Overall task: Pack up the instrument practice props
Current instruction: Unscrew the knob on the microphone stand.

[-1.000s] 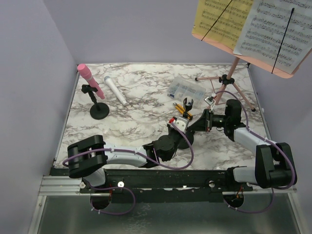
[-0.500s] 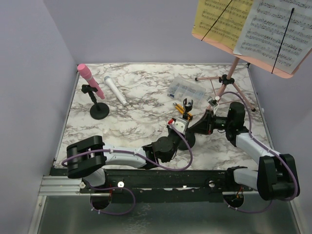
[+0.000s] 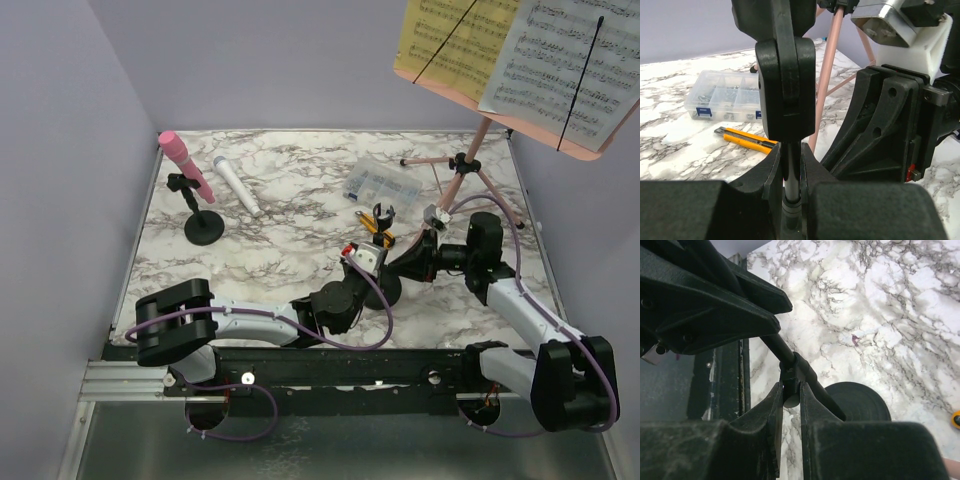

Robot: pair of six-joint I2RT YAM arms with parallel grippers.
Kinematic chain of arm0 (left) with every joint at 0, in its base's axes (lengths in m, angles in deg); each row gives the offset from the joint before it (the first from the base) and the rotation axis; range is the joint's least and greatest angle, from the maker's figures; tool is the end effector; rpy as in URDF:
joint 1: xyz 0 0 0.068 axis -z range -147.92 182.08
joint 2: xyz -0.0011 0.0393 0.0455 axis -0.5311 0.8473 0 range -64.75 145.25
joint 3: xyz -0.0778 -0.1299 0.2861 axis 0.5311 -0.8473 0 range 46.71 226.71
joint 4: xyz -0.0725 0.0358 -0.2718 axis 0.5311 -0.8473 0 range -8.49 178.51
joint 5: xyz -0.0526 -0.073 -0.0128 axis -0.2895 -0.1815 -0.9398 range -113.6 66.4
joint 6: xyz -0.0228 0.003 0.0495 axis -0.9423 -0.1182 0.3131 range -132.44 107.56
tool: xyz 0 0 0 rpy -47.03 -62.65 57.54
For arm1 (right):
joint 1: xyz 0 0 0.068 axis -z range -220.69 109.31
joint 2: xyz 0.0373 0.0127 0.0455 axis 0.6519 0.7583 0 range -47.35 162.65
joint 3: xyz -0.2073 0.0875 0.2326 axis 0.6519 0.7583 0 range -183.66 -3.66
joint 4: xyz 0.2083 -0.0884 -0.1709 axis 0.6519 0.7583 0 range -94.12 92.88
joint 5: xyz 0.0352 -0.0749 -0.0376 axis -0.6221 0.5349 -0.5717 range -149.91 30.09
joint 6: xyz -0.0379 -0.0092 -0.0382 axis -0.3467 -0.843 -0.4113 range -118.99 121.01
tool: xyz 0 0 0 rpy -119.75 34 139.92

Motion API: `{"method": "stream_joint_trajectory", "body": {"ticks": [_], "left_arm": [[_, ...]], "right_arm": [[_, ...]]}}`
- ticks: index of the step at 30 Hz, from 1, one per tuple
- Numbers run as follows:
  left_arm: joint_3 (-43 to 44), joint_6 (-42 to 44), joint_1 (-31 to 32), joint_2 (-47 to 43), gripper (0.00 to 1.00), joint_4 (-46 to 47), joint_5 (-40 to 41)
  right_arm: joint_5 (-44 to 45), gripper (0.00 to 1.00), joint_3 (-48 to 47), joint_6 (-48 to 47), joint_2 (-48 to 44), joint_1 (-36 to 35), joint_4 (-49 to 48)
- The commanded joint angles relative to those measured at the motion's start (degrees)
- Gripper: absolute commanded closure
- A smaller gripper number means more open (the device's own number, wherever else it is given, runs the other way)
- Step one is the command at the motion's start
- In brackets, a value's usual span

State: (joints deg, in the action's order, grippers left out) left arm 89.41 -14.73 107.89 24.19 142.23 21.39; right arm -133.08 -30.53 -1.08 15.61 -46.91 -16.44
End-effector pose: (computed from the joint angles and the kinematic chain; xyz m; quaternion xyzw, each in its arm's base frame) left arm 0.1090 -0.3253 0.2904 0.1343 0.6603 -0.2415 0.6983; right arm 0.2010 0.0572 0.2514 -0.3735 0.6472 0.5148 0.4204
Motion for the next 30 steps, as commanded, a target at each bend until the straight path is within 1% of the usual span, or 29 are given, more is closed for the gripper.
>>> {"method": "stream_joint_trajectory", "body": {"ticks": [1, 6, 8, 9, 12, 14, 15, 16, 17, 18, 20, 22, 24, 27, 29, 30], "left_arm": [[0.69, -0.41, -0.13, -1.43, 1.00, 3.60, 0.75], [2.01, -0.92, -0.07, -1.01, 1.00, 1.74, 0.86], [2.43, -0.90, -0.06, -0.63, 1.00, 1.07, 0.97], [2.48, -0.90, -0.12, -0.46, 1.00, 0.86, 1.04], [2.41, -1.66, -0.08, -0.36, 1.00, 0.11, 1.27], [2.39, -2.16, -0.07, -0.50, 1.00, -0.65, 1.53], [2.44, -2.36, -0.05, -0.61, 1.00, -1.01, 1.60], [2.39, -2.54, -0.11, -0.70, 1.00, -1.39, 1.86], [2.44, -2.73, -0.10, -0.88, 1.00, -1.75, 2.07], [2.39, -2.89, -0.13, -0.99, 1.00, -1.93, 2.12], [2.49, -2.92, -0.08, -0.96, 1.00, -2.20, 2.34], [2.65, -3.04, -0.10, -0.83, 1.00, -2.38, 2.32], [2.95, -3.16, -0.11, -0.72, 1.00, -2.64, 2.17], [3.05, -3.34, -0.13, -0.90, 1.00, -3.04, 1.90], [2.93, -3.74, -0.08, -1.11, 1.00, -3.35, 1.92], [2.86, -3.83, -0.09, -1.22, 1.00, -3.50, 1.80]], "right_arm": [[2.35, 0.93, -2.07, -11.81, -1.66, -0.22, 8.08], [3.19, 0.93, -3.27, -16.49, -2.55, -0.31, 12.04], [3.82, 0.93, -3.54, -18.36, -2.48, -0.33, 12.22], [4.50, 0.93, -4.02, -19.42, -2.27, -0.42, 14.15], [5.75, 0.93, -5.87, -25.00, -1.46, -0.53, 16.88], [3.41, 0.94, -7.49, -35.02, -0.77, -0.56, 21.96], [1.96, 0.95, -8.60, -41.68, -0.35, -0.56, 26.74], [0.20, 0.95, -9.42, -50.77, 0.06, -0.62, 31.08], [-0.95, 0.95, -10.29, -57.82, 0.42, -0.58, 35.98], [-2.00, 0.94, -10.88, -66.09, 0.71, -0.64, 39.99], [-2.69, 0.88, -11.57, -78.70, 1.34, -0.64, 46.81], [-2.68, 0.84, -11.62, -87.14, 1.87, -0.60, 50.06], [-1.11, 0.83, -11.12, -93.78, 2.36, -0.72, 51.34], [2.88, 0.87, -9.99, -94.75, 1.96, -0.90, 48.59], [5.25, 0.87, -9.01, -94.85, 1.38, -0.89, 47.51], [5.79, 0.86, -8.49, -94.75, 1.23, -0.91, 47.11]]}}
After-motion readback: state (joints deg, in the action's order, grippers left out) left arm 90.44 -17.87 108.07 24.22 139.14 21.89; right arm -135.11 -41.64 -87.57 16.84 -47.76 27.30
